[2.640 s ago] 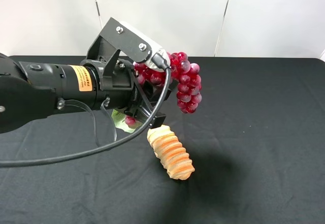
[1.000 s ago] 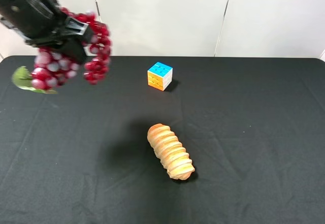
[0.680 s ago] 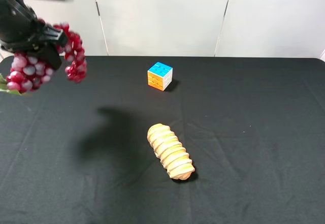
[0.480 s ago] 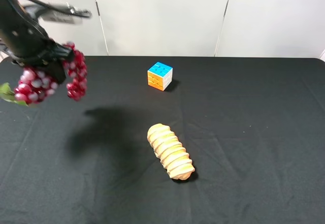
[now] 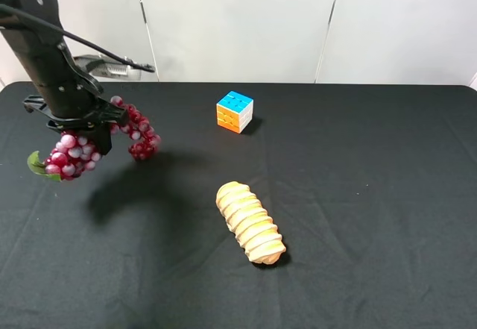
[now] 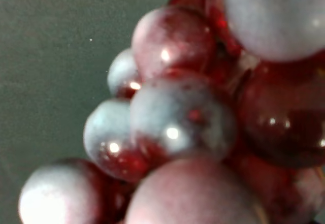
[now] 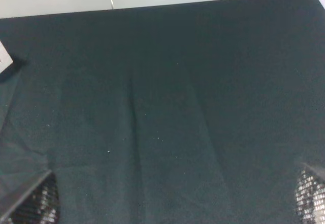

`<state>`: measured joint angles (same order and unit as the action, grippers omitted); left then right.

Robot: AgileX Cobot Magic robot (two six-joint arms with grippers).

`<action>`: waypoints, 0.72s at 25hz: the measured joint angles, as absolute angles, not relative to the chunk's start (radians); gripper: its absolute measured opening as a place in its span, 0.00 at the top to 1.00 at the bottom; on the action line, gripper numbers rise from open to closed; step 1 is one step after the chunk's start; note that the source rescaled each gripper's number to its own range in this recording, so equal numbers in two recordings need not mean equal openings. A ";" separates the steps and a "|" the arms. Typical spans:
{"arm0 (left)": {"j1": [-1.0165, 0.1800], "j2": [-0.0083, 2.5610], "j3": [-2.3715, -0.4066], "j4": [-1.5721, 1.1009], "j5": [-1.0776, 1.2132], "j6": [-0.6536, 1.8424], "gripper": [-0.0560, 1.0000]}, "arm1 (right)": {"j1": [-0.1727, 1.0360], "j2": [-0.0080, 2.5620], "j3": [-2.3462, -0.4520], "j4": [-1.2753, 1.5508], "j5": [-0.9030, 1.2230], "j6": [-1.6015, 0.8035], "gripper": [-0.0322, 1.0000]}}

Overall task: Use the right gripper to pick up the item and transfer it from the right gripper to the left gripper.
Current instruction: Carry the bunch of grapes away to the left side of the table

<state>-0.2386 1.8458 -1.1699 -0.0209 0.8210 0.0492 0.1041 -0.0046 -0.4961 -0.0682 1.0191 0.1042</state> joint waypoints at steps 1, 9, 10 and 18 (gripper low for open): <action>-0.239 1.855 -1.171 -0.021 0.820 0.049 0.95 | 0.104 -0.005 -0.496 -0.068 1.019 0.104 0.00; -0.239 1.882 -1.171 -0.021 0.778 0.049 0.95 | 0.104 -0.005 -0.496 -0.068 1.019 0.104 0.00; -0.239 1.882 -1.171 -0.020 0.774 0.049 0.95 | 0.104 -0.005 -0.496 -0.068 1.019 0.104 0.00; -0.239 1.882 -1.171 0.000 0.775 0.048 0.67 | 0.104 -0.005 -0.496 -0.067 1.019 0.104 0.00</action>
<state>-0.2386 1.8815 -1.1706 0.0000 0.7746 0.0479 0.1041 -0.0046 -0.4961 -0.0670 1.0191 0.1042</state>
